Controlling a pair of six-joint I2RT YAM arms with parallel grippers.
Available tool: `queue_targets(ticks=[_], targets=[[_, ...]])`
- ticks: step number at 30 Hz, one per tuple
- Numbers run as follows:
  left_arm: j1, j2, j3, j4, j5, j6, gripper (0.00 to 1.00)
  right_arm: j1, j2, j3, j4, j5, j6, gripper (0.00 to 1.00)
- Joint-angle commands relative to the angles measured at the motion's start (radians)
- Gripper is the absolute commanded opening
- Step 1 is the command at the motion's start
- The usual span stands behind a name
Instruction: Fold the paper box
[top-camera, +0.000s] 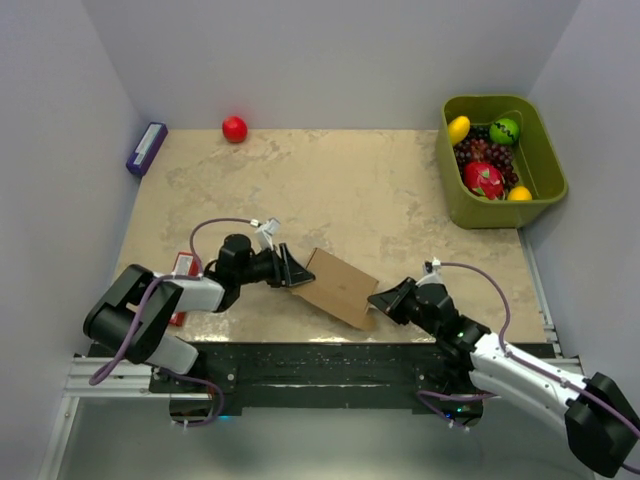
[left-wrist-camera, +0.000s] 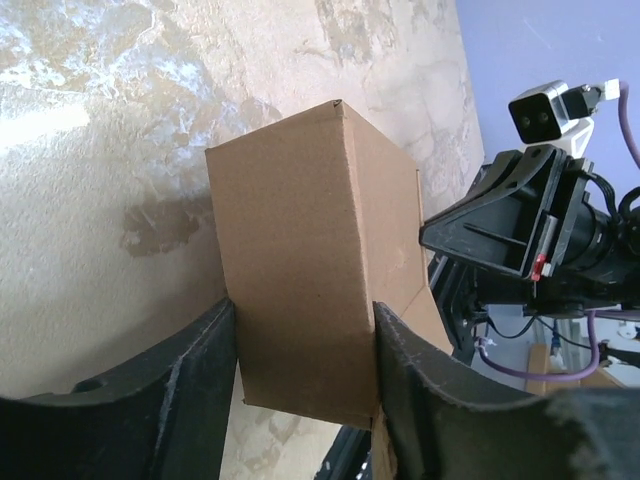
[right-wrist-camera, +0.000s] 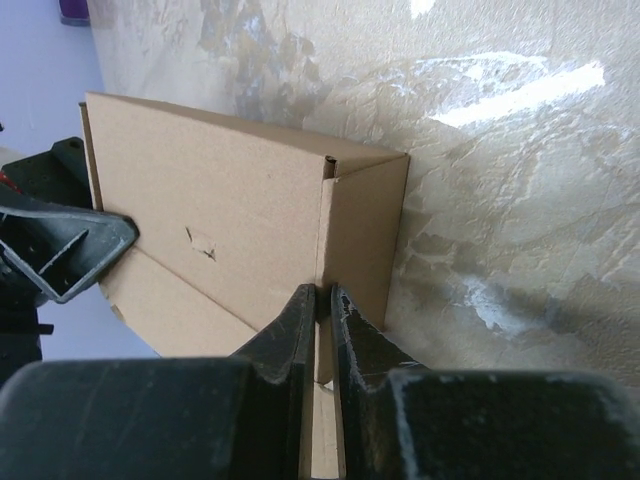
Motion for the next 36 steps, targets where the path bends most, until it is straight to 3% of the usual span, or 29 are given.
queue_targets(ticks=[1,4,8,9,12,16,29,36], targets=[[-0.030,0.035,0.053,0.103,0.097,-0.057,0.38,0.002,-0.006,-0.017,-0.139,0.038,-0.075,0.07],[-0.030,0.021,0.082,0.062,0.108,-0.064,0.34,0.000,-0.013,0.041,-0.187,0.084,-0.141,0.20],[-0.020,-0.020,0.145,-0.097,0.079,0.024,0.30,0.002,-0.016,0.168,-0.268,0.134,-0.299,0.54],[-0.016,-0.025,0.154,-0.143,0.079,0.035,0.29,0.000,-0.015,0.225,-0.298,0.157,-0.325,0.67],[0.013,-0.034,0.172,-0.193,0.104,0.041,0.26,0.002,-0.010,0.322,-0.331,0.183,-0.443,0.83],[0.047,-0.043,0.172,-0.243,0.137,0.044,0.25,0.019,0.020,0.426,-0.320,0.188,-0.610,0.89],[0.180,-0.094,0.198,-0.475,0.228,0.131,0.25,0.579,0.514,0.829,-0.332,0.561,-0.870,0.94],[0.225,-0.088,0.188,-0.494,0.295,0.122,0.25,0.716,0.678,0.920,-0.366,0.748,-0.925,0.95]])
